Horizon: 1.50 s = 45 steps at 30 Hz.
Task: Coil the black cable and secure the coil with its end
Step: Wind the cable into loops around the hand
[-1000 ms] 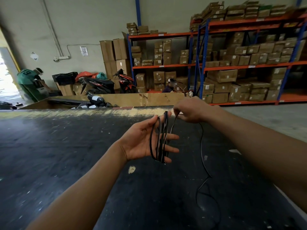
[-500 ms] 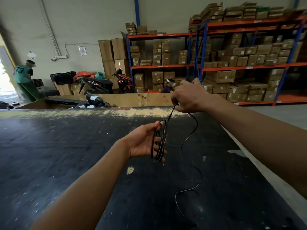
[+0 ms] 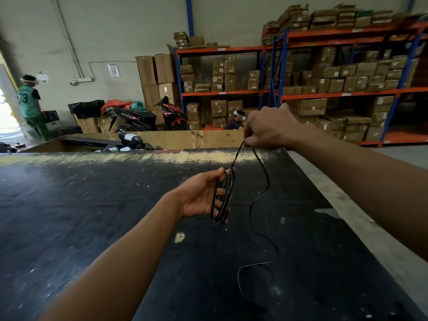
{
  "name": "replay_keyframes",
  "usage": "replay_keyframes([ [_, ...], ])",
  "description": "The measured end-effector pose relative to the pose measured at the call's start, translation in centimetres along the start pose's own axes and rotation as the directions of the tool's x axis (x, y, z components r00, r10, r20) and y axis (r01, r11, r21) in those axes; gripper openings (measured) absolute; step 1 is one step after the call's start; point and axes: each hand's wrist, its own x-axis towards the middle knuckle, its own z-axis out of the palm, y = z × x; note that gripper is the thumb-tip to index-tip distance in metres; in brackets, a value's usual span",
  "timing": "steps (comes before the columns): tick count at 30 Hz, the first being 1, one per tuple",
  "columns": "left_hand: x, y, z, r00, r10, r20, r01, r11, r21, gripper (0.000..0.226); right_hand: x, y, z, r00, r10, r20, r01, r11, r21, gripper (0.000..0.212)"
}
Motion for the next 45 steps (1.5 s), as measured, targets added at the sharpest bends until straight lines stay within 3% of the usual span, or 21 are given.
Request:
replay_keyframes([
  [7, 0.3, 1.9, 0.1, 0.982, 0.110, -0.152, -0.110, 0.994, 0.006, 0.032, -1.2, -2.0, -1.3, 0.985, -0.030, 0.171, -0.010, 0.973, 0.230, 0.023],
  [10, -0.2, 3.4, 0.0, 0.966, 0.177, -0.190, -0.177, 0.984, 0.017, 0.032, -2.2, -2.4, -0.7, 0.895, -0.082, 0.438, -0.096, 0.924, 0.370, 0.024],
  [12, -0.5, 4.3, 0.0, 0.954, 0.210, -0.215, -0.212, 0.977, 0.012, 0.033, -3.1, -2.6, 0.4, 0.843, -0.107, 0.527, -0.144, 0.900, 0.411, 0.023],
  [19, -0.9, 6.5, -0.9, 0.917, 0.310, -0.252, -0.344, 0.933, -0.102, 0.038, -6.2, -2.6, 4.4, 0.856, -0.052, 0.514, -0.317, 0.732, 0.603, 0.040],
  [25, -1.7, 7.8, -2.4, 0.883, 0.362, -0.300, -0.426, 0.885, -0.185, 0.036, -9.3, -2.7, 6.9, 0.859, -0.169, 0.484, -0.310, 0.580, 0.753, 0.024],
  [29, -1.7, 8.2, -2.2, 0.879, 0.406, -0.251, -0.455, 0.872, -0.180, 0.032, -10.4, -3.5, 7.9, 0.867, -0.208, 0.453, -0.284, 0.542, 0.791, 0.013],
  [35, -1.7, 8.5, -1.9, 0.868, 0.454, -0.203, -0.489, 0.852, -0.186, 0.037, -11.2, -4.3, 8.5, 0.943, -0.125, 0.309, -0.189, 0.564, 0.804, 0.031],
  [38, -1.9, 8.8, -1.9, 0.859, 0.452, -0.240, -0.497, 0.848, -0.185, 0.032, -12.0, -4.6, 9.4, 0.963, 0.015, 0.268, -0.248, 0.436, 0.865, 0.038],
  [40, -2.0, 9.0, -1.9, 0.854, 0.455, -0.252, -0.503, 0.845, -0.183, 0.032, -12.6, -4.8, 10.2, 0.949, 0.101, 0.300, -0.316, 0.351, 0.882, 0.056],
  [43, -2.2, 9.3, -1.6, 0.847, 0.468, -0.251, -0.520, 0.829, -0.207, 0.033, -13.1, -5.0, 11.6, 0.893, 0.104, 0.438, -0.450, 0.230, 0.863, 0.080],
  [45, -2.4, 9.6, -1.4, 0.846, 0.478, -0.238, -0.527, 0.819, -0.228, 0.035, -13.6, -5.3, 12.4, 0.858, 0.082, 0.507, -0.514, 0.121, 0.849, 0.082],
])
